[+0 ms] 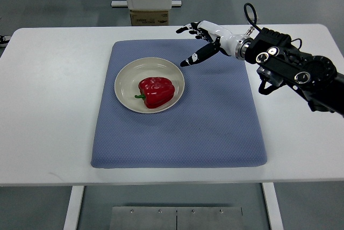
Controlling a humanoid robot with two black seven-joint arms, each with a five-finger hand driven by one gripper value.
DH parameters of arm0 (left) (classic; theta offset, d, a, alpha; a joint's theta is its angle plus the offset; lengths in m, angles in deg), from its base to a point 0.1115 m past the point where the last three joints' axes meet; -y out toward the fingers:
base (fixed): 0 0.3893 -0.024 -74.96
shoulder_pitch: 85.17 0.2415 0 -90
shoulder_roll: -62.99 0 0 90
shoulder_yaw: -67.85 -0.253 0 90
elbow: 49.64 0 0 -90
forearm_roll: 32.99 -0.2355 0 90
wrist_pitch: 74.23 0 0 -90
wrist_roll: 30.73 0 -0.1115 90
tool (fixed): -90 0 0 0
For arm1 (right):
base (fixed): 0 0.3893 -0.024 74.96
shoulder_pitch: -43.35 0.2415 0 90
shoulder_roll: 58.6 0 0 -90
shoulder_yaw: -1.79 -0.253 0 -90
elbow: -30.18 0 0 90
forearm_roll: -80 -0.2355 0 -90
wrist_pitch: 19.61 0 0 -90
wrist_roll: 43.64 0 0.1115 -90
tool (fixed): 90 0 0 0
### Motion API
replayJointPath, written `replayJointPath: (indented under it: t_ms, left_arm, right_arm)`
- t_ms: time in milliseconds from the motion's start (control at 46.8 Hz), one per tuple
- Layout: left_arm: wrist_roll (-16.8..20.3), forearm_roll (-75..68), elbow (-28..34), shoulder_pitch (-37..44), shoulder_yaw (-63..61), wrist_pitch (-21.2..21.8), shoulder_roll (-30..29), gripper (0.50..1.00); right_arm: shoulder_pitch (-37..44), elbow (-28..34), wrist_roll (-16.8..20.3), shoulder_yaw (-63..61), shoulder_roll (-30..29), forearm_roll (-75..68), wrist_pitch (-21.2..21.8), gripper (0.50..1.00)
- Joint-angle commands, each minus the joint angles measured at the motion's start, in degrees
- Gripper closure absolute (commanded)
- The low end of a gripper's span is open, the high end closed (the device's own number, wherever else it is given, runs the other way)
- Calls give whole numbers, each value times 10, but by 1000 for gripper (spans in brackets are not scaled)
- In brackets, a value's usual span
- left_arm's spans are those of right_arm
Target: Place red pepper on plate with right hand
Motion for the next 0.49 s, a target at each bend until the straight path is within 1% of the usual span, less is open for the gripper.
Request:
replayJointPath:
  t_ms: [0, 64, 193, 235, 471]
  left_arm:
    - [0, 0, 0, 0, 0, 0, 0, 500]
    - [0, 0, 0, 0, 0, 0, 0, 500]
    - [0, 0, 0, 0, 0, 0, 0, 500]
    - [0, 0, 0, 0, 1, 0, 0, 500]
    - [0, 0, 0, 0, 0, 0, 0, 500]
  right_arm:
    - [-29, -2, 14, -58, 5, -1, -2, 505]
    - [-50, -6, 17, -100, 8, -1, -10, 505]
    - [-88, -11, 17, -153, 9, -7, -61, 502]
    - [-98, -11, 17, -167, 10, -18, -70, 502]
    - [-131, -10, 13, -194, 23, -96, -79, 500]
